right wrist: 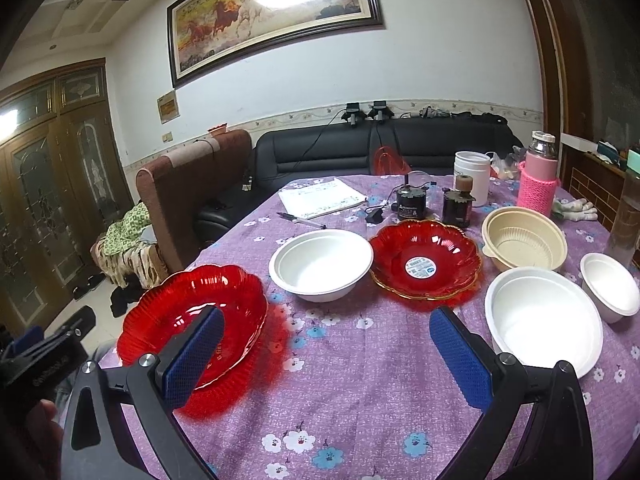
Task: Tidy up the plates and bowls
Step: 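Move both grippers toward the rim of the large red wedding plate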
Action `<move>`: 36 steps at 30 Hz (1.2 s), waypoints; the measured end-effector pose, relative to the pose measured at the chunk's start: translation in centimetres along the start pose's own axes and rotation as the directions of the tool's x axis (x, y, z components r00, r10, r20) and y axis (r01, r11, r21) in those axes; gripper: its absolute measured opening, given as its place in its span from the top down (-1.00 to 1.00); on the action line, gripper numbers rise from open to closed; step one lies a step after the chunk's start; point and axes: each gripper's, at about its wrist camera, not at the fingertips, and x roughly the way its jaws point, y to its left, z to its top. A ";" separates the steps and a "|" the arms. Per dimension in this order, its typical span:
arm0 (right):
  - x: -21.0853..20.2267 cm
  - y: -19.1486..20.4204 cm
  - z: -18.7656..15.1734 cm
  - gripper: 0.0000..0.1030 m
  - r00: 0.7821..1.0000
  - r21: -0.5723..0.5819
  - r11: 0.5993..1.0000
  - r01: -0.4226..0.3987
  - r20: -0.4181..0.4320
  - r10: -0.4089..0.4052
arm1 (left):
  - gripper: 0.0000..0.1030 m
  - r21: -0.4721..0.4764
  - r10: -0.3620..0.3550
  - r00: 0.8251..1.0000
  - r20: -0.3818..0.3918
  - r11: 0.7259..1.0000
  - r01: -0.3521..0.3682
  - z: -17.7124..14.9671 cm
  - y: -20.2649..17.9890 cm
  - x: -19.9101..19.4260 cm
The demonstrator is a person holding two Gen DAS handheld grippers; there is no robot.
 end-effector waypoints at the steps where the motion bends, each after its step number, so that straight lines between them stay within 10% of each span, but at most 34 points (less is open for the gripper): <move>1: 0.0 0.0 0.0 -0.98 1.000 -0.002 1.000 0.003 0.000 -0.003 | -1.00 -0.002 0.007 1.000 0.019 1.000 -0.007 -0.3 -0.1 0.1; 20: -0.3 0.5 -1.0 -0.99 0.996 -0.044 0.997 0.063 0.068 -0.060 | -1.00 -0.023 0.052 0.987 0.153 0.999 -0.049 -2.9 -0.4 -0.3; 36: 1.6 0.9 -0.3 -0.99 1.000 -0.032 0.999 0.009 -0.003 -0.009 | -1.00 -0.054 -0.073 0.993 -0.092 0.996 0.068 -0.7 2.3 0.7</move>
